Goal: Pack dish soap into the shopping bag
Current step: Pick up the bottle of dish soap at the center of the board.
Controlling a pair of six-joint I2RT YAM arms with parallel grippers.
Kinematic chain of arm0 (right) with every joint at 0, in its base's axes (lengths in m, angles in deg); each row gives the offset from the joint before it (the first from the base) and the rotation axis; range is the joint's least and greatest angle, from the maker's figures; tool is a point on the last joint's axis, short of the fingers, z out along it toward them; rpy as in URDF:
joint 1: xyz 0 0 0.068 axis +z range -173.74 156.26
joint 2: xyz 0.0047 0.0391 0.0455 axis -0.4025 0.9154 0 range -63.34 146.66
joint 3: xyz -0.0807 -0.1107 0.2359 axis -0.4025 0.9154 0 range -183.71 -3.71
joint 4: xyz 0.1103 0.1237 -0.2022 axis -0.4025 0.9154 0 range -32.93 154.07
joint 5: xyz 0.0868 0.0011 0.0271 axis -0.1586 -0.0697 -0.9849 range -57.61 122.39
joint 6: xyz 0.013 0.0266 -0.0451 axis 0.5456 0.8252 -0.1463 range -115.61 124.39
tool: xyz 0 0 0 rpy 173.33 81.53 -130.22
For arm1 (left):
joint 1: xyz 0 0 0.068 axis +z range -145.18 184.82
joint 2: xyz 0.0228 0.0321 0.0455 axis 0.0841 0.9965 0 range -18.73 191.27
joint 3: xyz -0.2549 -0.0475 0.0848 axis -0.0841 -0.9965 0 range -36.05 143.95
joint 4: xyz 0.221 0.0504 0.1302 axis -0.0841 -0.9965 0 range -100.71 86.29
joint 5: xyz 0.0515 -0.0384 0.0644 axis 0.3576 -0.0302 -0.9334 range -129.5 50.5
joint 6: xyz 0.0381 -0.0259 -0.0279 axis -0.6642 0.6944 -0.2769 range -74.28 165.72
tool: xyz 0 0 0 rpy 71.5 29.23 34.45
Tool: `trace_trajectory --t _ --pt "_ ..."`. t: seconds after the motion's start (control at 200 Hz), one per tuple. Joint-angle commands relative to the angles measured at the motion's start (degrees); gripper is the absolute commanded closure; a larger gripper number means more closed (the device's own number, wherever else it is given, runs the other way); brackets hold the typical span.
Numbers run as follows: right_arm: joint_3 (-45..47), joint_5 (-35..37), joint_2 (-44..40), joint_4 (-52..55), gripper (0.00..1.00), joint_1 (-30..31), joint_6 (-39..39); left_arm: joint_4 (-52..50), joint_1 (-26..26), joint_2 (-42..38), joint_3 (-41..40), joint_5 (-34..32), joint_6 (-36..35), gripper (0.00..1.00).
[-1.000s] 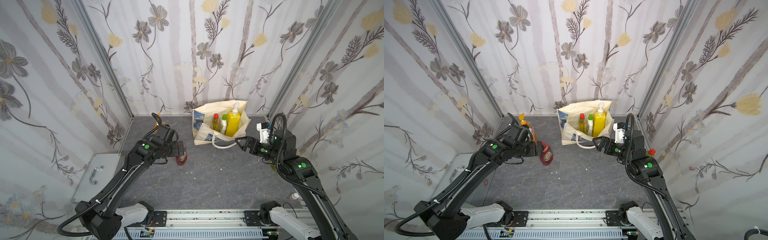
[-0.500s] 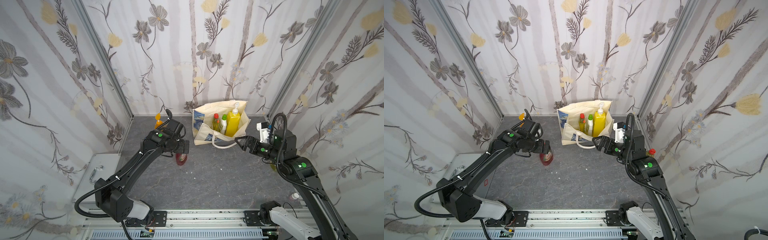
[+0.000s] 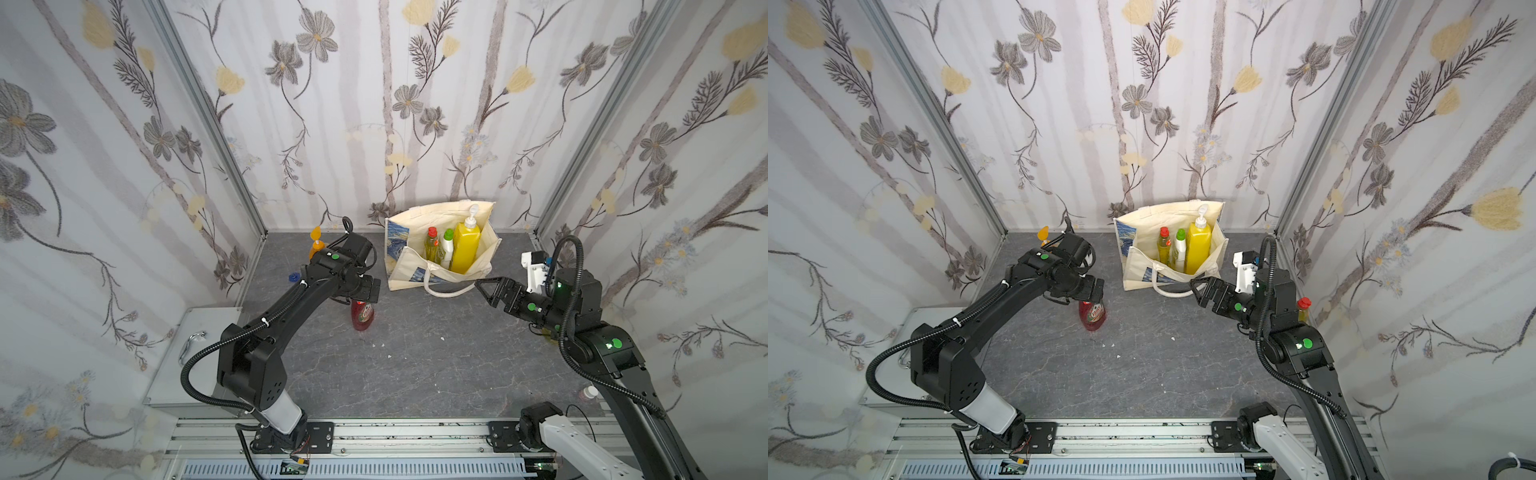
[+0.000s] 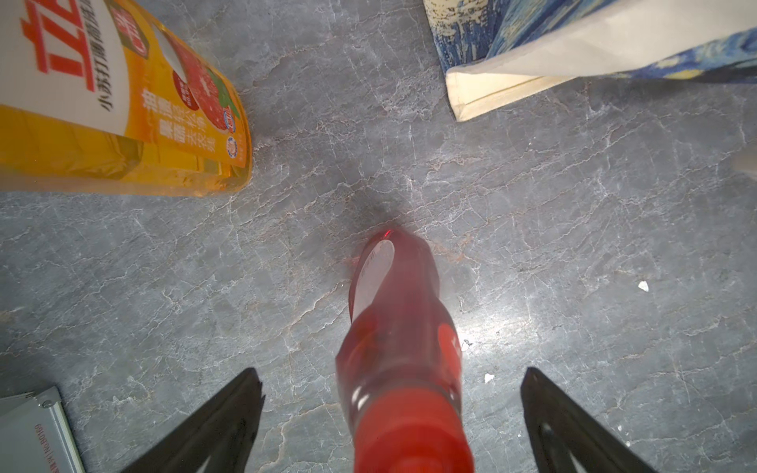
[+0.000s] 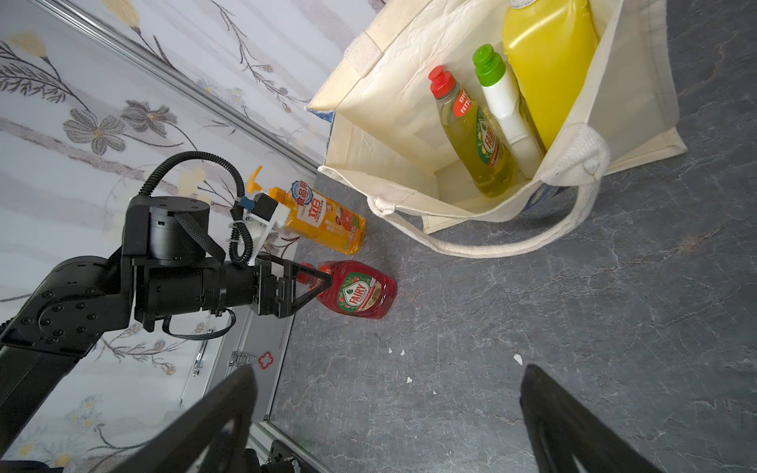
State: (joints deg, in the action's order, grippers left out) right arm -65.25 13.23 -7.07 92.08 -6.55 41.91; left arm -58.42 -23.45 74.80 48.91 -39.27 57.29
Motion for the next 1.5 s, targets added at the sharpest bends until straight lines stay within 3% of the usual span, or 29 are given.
trace_trajectory --t 0.0,0.28,0.405,0.704,1.494 --pt "0.5 1.38 -0.54 -0.93 0.0 0.02 1.76 0.9 0.45 1.01 0.47 1.15 -1.17 0.01" --pt "0.89 2.85 -1.61 -0.78 0.0 0.01 2.87 4.72 1.11 0.39 -1.29 3.0 -0.36 0.03" --pt "0.74 2.86 -1.14 -0.73 0.0 0.03 2.91 10.77 1.12 -3.26 -8.12 4.29 0.72 0.02" --pt "-1.55 1.85 1.91 -0.77 0.0 0.03 1.8 18.64 1.11 -7.89 -15.8 1.13 0.82 0.01" --pt "-2.36 2.96 0.24 1.32 0.0 -0.05 2.56 22.98 1.2 -8.42 -20.41 0.22 1.0 0.18"
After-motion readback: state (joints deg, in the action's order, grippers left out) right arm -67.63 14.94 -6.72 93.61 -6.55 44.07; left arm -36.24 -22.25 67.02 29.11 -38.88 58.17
